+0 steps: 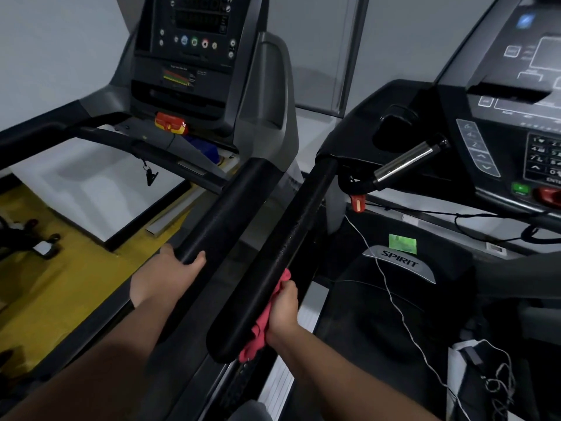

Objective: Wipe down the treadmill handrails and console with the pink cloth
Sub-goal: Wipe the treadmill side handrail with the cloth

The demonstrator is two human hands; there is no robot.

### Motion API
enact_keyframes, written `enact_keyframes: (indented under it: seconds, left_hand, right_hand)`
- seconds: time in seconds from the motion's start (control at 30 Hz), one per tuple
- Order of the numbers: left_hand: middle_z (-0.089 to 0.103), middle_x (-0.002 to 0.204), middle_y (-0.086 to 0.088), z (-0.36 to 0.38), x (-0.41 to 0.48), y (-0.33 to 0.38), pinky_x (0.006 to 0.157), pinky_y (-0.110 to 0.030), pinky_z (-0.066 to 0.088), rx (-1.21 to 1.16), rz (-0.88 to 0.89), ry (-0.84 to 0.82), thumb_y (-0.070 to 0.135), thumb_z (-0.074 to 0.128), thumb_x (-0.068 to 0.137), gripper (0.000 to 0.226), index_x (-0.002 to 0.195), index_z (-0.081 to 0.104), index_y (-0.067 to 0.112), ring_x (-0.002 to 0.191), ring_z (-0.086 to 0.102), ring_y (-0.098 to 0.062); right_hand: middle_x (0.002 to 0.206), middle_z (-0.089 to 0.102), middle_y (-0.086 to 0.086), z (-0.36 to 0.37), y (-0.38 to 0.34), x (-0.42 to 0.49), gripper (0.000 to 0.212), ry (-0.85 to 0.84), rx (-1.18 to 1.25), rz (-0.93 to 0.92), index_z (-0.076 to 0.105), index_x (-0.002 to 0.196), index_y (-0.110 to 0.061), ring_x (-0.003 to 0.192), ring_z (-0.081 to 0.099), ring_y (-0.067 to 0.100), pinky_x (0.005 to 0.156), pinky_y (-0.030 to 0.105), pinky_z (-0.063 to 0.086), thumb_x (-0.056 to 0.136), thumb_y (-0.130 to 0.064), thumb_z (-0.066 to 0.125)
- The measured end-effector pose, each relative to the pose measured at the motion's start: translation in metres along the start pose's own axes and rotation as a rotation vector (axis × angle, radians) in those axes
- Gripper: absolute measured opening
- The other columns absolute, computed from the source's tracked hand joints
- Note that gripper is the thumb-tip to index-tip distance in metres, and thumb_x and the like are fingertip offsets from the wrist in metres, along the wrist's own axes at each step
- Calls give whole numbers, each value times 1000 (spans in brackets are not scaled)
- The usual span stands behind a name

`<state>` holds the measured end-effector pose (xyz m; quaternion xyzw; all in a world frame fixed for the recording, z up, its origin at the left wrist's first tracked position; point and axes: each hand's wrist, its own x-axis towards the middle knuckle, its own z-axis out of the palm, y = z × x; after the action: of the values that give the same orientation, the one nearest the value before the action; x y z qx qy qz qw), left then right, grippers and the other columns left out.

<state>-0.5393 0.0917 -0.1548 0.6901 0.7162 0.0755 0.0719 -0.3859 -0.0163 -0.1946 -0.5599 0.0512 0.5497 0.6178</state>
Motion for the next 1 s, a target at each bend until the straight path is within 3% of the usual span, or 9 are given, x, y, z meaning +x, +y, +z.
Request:
enact_keyframes:
  seconds: [0.1, 0.2, 0.3, 0.37, 0.43, 0.57, 0.7, 0.87, 1.0]
  left_hand:
    - [64, 88, -3, -2, -1, 3, 58, -29, 48, -44, 26, 0, 70, 41, 83, 71, 127, 47, 14, 75, 61, -22]
    - [58, 118, -10, -4, -3, -1, 83, -40, 47, -86, 148, 127, 60, 51, 85, 64, 128, 48, 12, 108, 54, -29]
    - [56, 110, -6, -1, -20, 1, 89, -43, 43, -152, 445, 279, 45, 51, 87, 41, 114, 57, 14, 105, 50, -25]
    - [58, 101, 3, 6, -44, 16, 82, -35, 47, -287, 562, 130, 38, 53, 87, 23, 102, 61, 21, 95, 55, -16]
    - [59, 91, 10, 12, -65, 33, 73, -28, 46, -485, 455, -121, 29, 57, 90, 4, 87, 59, 29, 84, 58, -9]
    - [62, 92, 7, 16, -65, 63, 73, -29, 46, -641, 89, -355, 37, 48, 94, 15, 94, 58, 25, 83, 60, -11]
    - [61, 103, -3, 20, -66, 81, 75, -33, 41, -545, -4, -387, 45, 34, 96, 35, 110, 53, 19, 95, 58, -22]
    - [59, 91, 5, 17, -68, 78, 61, -29, 36, -561, -45, -402, 49, 34, 95, 40, 115, 54, 21, 80, 55, -11]
    - [60, 117, -5, 24, -62, 76, 88, -36, 42, -577, -71, -494, 54, 29, 91, 56, 126, 53, 18, 103, 56, -22]
  right_hand:
    - [58, 61, 12, -1, -15, 2, 38, -50, 138, 178, 56, 69, -9, 67, 55, 27, 64, 33, 49, 92, -27, 32]
    - [67, 64, 16, -1, -21, -3, 42, -66, 112, 218, 61, 77, -6, 73, 57, 30, 71, 36, 51, 94, -29, 30]
    - [75, 65, 16, -3, -21, -11, 39, -16, 83, 203, 63, 79, -7, 73, 59, 30, 68, 34, 51, 95, -25, 32]
    - [68, 66, 13, -2, -23, -20, 37, -18, 107, 142, 64, 78, -7, 68, 60, 28, 58, 31, 48, 96, -20, 35]
    - [67, 66, 13, 2, -24, -24, 34, -15, 108, 112, 65, 78, -6, 66, 61, 28, 57, 30, 49, 96, -15, 37]
    - [79, 63, 15, 4, -32, -23, 35, -14, 121, 151, 61, 78, -5, 71, 58, 30, 68, 33, 49, 97, -16, 34]
    - [61, 62, 13, 7, -38, -12, 38, -26, 113, 233, 56, 70, -4, 68, 53, 29, 63, 35, 45, 97, -17, 32]
    - [71, 62, 14, 11, -40, -10, 37, -37, 63, 231, 59, 76, -6, 71, 56, 29, 63, 35, 46, 97, -22, 33]
    - [56, 63, 10, 3, -42, -21, 35, -50, -3, 119, 59, 73, -8, 65, 57, 23, 59, 31, 46, 96, -17, 36]
